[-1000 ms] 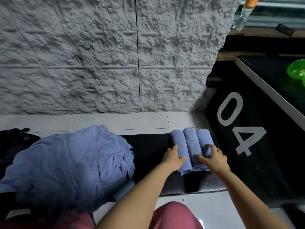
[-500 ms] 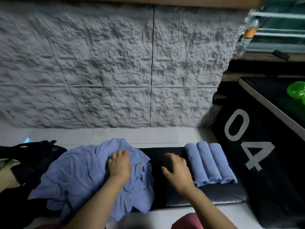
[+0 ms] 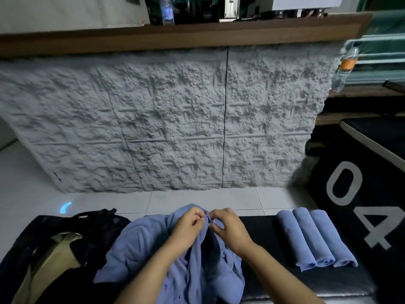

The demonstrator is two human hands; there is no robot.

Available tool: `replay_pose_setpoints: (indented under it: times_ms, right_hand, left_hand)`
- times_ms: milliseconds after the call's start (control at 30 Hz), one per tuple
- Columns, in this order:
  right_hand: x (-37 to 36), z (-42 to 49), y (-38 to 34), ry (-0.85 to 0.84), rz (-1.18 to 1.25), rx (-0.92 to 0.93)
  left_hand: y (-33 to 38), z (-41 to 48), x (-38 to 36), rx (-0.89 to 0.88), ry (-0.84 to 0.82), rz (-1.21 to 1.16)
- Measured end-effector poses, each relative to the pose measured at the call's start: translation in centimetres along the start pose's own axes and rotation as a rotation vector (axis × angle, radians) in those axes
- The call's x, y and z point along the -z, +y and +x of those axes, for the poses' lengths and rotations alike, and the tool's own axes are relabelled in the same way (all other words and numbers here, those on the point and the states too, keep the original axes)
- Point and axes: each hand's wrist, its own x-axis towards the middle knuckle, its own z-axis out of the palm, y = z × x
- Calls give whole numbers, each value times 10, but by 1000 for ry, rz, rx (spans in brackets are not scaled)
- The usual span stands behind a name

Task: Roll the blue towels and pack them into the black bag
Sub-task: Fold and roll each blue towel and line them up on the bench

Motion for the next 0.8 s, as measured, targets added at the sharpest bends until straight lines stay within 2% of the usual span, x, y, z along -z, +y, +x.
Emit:
replay_pose_setpoints:
  times_ms: [100,200,367,600,700,800]
  right_hand:
    - [25,7,-30,41,167,8]
    - [51,7,-60,133,227,33]
    - [102,1,-100,302,200,52]
    - [183,-12,-87,534,109,-69]
    - [200,-19,-81,488,-59,-146]
    - [197,-26,-108,311,55,-20]
  left_hand:
    - [32,-1,26,-45,62,-52]
    - [64,-10,41,-91,41,-84]
    - [79,-38,55,-150,21,-73]
    - [67,-79,107,-24,52,-91]
    - [80,-78,129,55,233,-214]
    - [122,-67,130,66,328,-380]
